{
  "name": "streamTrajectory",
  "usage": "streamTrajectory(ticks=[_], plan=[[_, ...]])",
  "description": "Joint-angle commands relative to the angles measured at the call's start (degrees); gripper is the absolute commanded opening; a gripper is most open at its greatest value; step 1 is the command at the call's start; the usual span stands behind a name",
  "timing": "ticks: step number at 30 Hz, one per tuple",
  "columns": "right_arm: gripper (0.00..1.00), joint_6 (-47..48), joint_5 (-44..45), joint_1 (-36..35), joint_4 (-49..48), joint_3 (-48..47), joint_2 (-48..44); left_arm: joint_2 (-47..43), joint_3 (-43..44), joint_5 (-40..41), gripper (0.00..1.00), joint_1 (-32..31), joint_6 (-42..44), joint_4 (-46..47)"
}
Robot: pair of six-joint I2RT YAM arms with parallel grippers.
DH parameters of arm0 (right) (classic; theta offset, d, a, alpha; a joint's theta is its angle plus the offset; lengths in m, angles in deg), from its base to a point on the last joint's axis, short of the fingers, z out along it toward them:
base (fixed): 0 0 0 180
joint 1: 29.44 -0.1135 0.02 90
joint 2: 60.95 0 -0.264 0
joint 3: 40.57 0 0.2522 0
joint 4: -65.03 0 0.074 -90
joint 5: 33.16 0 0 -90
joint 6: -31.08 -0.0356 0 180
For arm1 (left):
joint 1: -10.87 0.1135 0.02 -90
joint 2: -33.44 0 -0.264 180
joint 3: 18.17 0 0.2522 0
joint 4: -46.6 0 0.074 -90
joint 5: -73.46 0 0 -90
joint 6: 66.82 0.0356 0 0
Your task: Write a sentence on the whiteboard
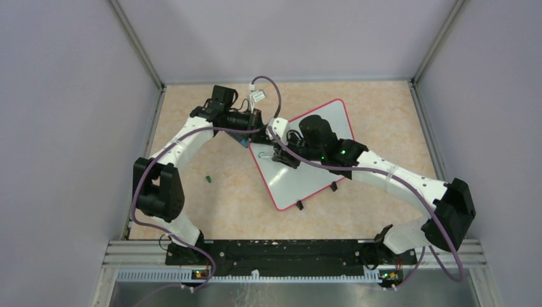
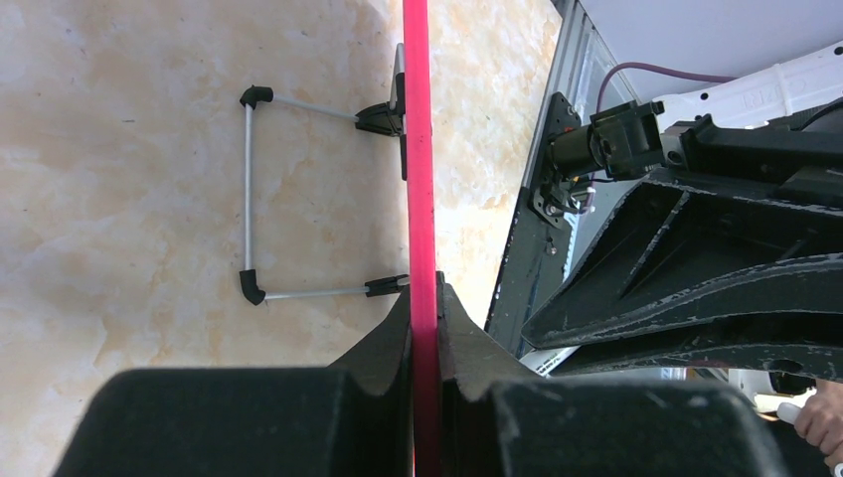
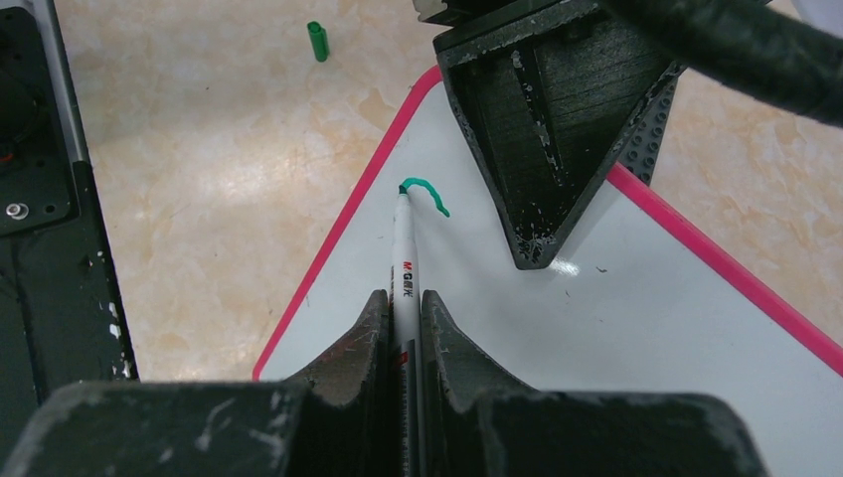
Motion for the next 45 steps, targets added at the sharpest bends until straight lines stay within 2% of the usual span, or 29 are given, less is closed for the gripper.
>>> streamTrajectory(ticks=[1,20,33,45], plan=[[0.0,1.8,0.8,-0.8,1.2,1.5,-1.2,0.2,0.0,-3.6,0.0,-0.9,0.8,1.5],[0.0,2.3,5.4,0.9,2.8,4.3,-4.6,0.0,-0.1,-3.2,0.0,-0.9,0.9,1.4],[0.0,2.0,2.3,-0.5,4.2,5.4,-3.8,0.1,-0.2,-3.2,0.0,-0.9,0.8,1.4],[0.0,1.1,0.8,-1.6,2.7,1.8,-0.4,0.0,-0.3,-3.2,0.0,-0.9,0.9,1.5]])
